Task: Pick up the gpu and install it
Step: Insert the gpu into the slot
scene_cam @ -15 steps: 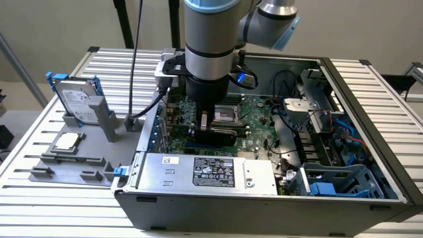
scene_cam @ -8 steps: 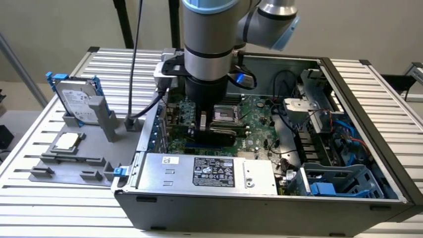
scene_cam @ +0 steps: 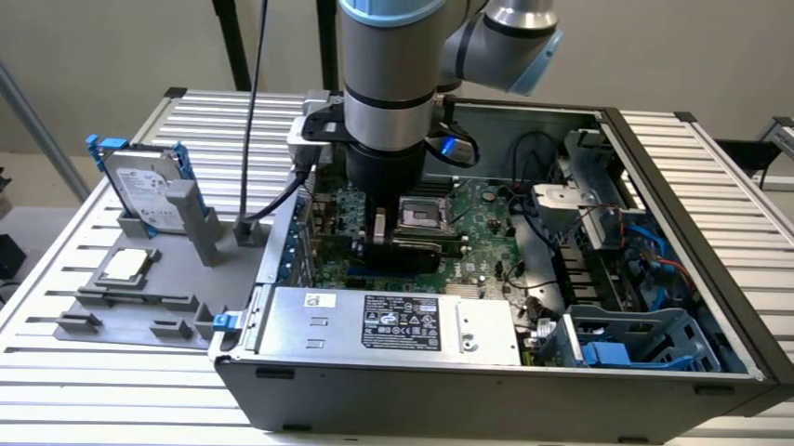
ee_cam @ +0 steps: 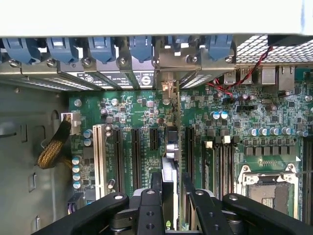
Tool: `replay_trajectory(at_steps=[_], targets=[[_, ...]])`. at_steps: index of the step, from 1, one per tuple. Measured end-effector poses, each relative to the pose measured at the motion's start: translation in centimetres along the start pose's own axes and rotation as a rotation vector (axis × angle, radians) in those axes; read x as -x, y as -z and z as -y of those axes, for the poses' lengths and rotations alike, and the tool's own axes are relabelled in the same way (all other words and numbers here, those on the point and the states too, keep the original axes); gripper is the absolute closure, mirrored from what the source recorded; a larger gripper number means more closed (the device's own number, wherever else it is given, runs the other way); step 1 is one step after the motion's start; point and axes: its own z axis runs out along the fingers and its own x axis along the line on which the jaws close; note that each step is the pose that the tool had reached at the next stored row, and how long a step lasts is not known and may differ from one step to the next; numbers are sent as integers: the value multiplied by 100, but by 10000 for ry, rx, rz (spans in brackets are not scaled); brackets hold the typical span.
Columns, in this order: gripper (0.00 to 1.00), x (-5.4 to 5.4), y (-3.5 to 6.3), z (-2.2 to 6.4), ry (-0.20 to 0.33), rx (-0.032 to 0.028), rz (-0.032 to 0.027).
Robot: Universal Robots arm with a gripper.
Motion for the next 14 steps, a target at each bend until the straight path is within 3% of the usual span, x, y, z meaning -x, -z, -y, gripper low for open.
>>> replay_trajectory(at_steps=[14], targets=[[73,-1,-41,-1,-1,-2,3]])
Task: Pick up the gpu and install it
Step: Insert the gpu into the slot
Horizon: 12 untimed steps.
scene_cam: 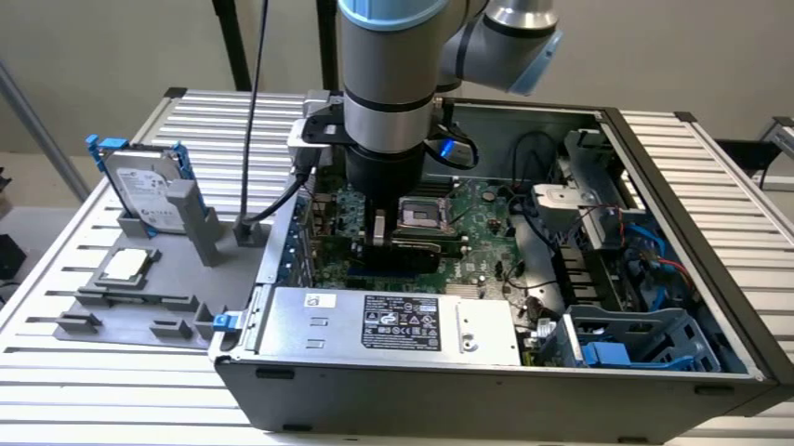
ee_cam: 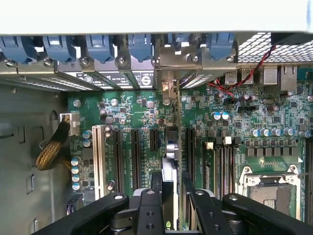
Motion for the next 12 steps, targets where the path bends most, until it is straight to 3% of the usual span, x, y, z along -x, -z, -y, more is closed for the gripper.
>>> replay_trajectory(at_steps=[12], targets=[[73,11,-1,-10,3,-1,1]])
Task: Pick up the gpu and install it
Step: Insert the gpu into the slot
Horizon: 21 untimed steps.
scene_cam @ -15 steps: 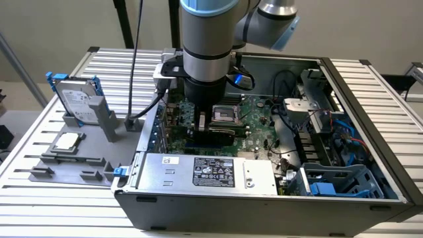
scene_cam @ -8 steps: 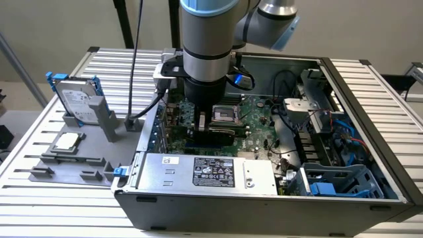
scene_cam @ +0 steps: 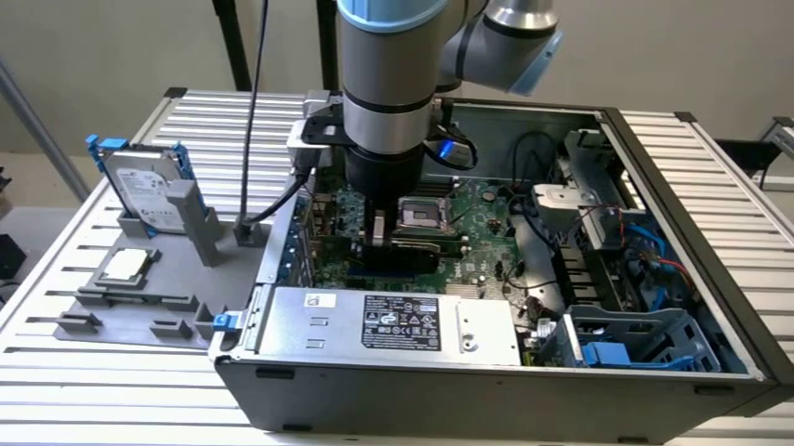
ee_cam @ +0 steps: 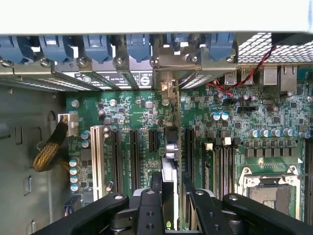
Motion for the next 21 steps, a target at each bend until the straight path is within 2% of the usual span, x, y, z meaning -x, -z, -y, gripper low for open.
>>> replay_trajectory(at_steps=[21], targets=[[73,20,-20,-4,-9,-1,0]])
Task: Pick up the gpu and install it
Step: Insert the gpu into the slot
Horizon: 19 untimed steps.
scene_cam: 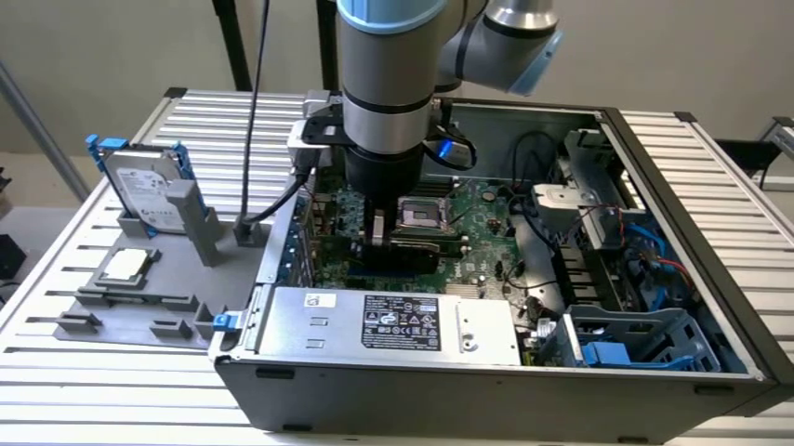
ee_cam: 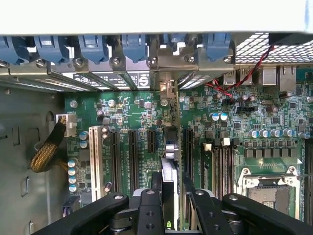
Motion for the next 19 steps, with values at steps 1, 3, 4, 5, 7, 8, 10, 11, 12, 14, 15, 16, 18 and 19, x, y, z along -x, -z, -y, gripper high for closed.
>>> replay_trajectory(at_steps=[1,3,4,5,7,8,10,11,12,14,15,16,18,19], targets=[[73,0,-2,0,0,1,-1],[73,0,-7,0,0,2,-3],[73,-1,-9,0,0,3,-4],[73,-1,-11,0,0,2,-4],[73,-1,-18,0,1,2,-5],[73,-1,-22,0,0,2,-6],[73,-2,-29,0,0,2,-9],[73,-1,-34,0,0,1,-10],[73,-1,-42,1,0,-4,-3],[73,-2,-47,1,0,1,-15],[73,-2,-52,1,1,-1,-18],[73,-3,-55,1,1,1,-22],[73,-3,-61,1,1,1,-28],[73,-3,-63,1,0,1,-28]])
